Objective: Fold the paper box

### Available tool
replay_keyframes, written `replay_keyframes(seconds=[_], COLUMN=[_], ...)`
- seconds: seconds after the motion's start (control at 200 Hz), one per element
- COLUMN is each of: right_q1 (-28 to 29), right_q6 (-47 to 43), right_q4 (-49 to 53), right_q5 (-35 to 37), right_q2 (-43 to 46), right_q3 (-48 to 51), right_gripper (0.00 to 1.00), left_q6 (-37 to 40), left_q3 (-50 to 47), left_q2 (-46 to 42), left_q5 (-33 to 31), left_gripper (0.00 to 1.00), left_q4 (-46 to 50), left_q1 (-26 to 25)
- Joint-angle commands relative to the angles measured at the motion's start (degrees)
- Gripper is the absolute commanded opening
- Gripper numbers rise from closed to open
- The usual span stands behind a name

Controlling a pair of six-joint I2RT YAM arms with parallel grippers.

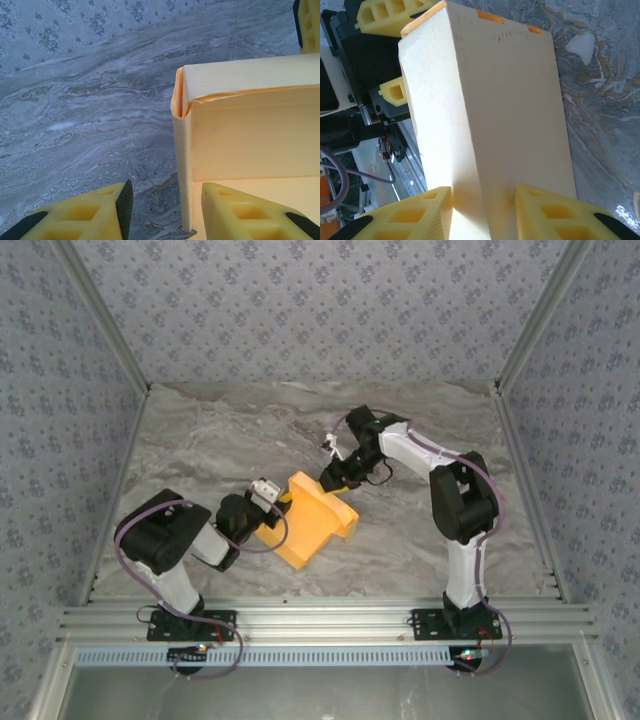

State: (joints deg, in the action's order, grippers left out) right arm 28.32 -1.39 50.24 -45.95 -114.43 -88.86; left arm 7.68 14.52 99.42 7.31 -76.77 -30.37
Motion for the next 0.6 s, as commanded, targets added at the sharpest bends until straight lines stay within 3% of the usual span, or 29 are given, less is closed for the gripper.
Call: replay_keyframes(seconds=[0.0, 0.27, 0.465, 0.595], right_q1=[1.04, 2.69, 2.93, 3.1], right_q6=[-1.99, -2.41, -1.89, -2.01], right_q4=[3.08, 3.2, 2.99, 3.24], right_q5=[-1.68, 0.04, 0.96, 0.72], right_q2=[-0.2, -0.57, -0.79, -1.05], right_q3=[0.52, 0.53, 0.53, 0.36], right_gripper=[0.38, 0.38, 0.38, 0.38], left_q6=[0.82, 1.05, 0.79, 0.49], left_q3=[1.16, 4.04, 5.46, 6.0], left_q2=[0.7, 5.23, 8.01, 8.92], left_q5=[1.34, 3.16, 3.7, 3.47], left_gripper=[0.42, 0.39, 0.23, 0.21], left_q4=[-2.69, -3.96, -3.91, -3.91], left_q1=[0.14, -0.39, -0.58, -0.61])
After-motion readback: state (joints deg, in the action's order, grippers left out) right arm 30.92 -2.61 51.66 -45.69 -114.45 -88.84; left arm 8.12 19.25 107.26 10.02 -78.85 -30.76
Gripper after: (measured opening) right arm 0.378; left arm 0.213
